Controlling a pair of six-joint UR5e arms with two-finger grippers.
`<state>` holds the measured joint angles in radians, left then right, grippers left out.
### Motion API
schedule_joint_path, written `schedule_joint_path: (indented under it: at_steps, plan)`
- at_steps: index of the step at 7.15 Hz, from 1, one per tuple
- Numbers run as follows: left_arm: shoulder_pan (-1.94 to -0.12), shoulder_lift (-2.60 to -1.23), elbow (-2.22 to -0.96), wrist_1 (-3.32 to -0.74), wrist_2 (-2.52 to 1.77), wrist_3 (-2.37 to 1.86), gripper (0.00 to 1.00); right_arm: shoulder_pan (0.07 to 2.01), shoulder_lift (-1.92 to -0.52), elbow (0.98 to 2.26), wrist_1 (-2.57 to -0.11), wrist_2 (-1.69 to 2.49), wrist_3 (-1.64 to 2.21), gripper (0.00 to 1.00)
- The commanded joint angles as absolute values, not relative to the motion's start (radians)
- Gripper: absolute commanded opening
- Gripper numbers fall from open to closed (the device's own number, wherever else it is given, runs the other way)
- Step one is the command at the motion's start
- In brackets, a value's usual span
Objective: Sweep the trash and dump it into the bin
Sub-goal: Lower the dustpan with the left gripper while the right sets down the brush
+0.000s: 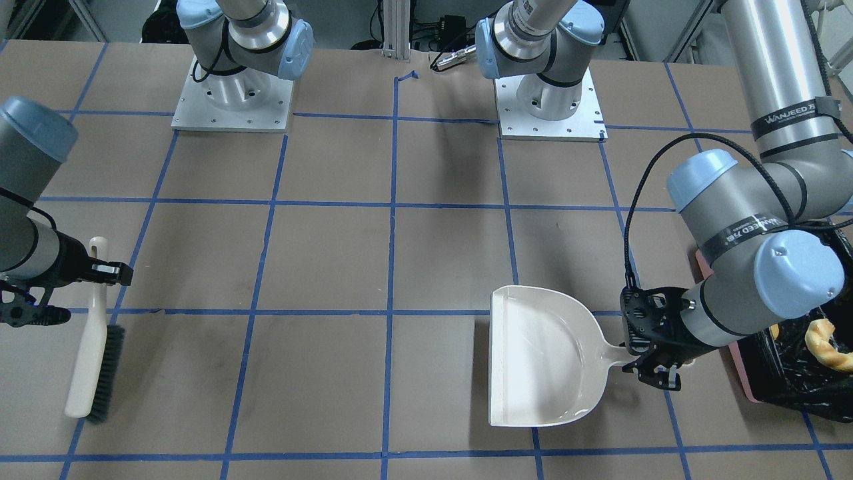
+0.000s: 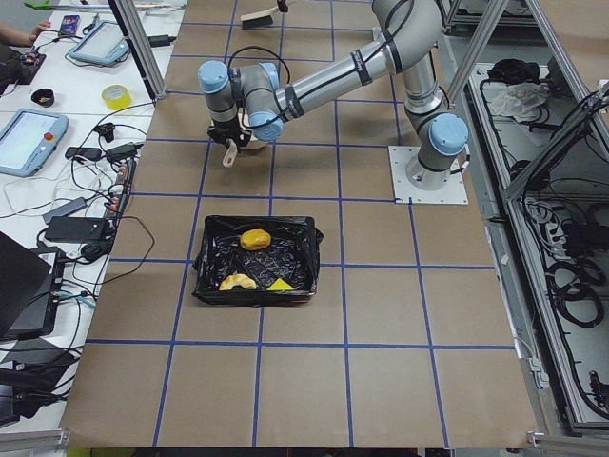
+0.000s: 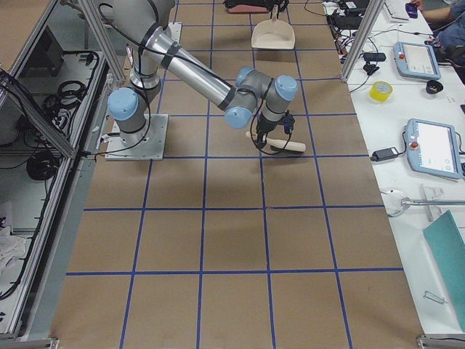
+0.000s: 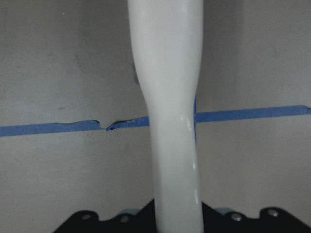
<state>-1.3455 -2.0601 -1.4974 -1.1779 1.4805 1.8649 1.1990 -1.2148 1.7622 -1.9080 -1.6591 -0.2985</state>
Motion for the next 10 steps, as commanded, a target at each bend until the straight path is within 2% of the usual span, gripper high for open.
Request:
schedule_joint_path:
  at_steps: [1, 2, 4, 5, 6, 7, 8, 9, 10]
  plan:
    - [-1.350, -2.065, -1.496, -1.164, 1.488, 1.801, 0.00, 1.201, -1.207, 1.798, -1.914, -1.660, -0.301, 0.00]
    - [-1.348, -2.089, -1.488, -1.105, 1.521, 1.801, 0.00, 1.201, -1.204, 1.801, -1.916, -1.660, -0.304, 0.14]
    - [-1.354, -2.109, -1.496, -1.078, 1.528, 1.801, 0.00, 1.201, -1.194, 1.802, -1.913, -1.658, -0.327, 0.27]
    - [-1.377, -2.108, -1.494, -1.080, 1.531, 1.796, 0.00, 1.201, -1.177, 1.801, -1.914, -1.658, -0.336, 0.39]
    - [-1.379, -2.117, -1.496, -1.080, 1.534, 1.796, 0.00, 1.201, -1.170, 1.801, -1.916, -1.658, -0.336, 0.46]
    - [-1.379, -2.129, -1.499, -1.078, 1.532, 1.798, 0.00, 1.201, -1.170, 1.799, -1.917, -1.660, -0.337, 0.47]
    - [-1.382, -2.131, -1.499, -1.078, 1.531, 1.798, 0.00, 1.201, -1.170, 1.799, -1.917, -1.658, -0.336, 0.52]
    - [-1.382, -2.131, -1.499, -1.078, 1.531, 1.795, 0.07, 1.201, -1.170, 1.798, -1.919, -1.657, -0.336, 0.59]
    - [-1.382, -2.131, -1.500, -1.080, 1.525, 1.793, 0.39, 1.201, -1.172, 1.792, -1.919, -1.632, -0.334, 0.76]
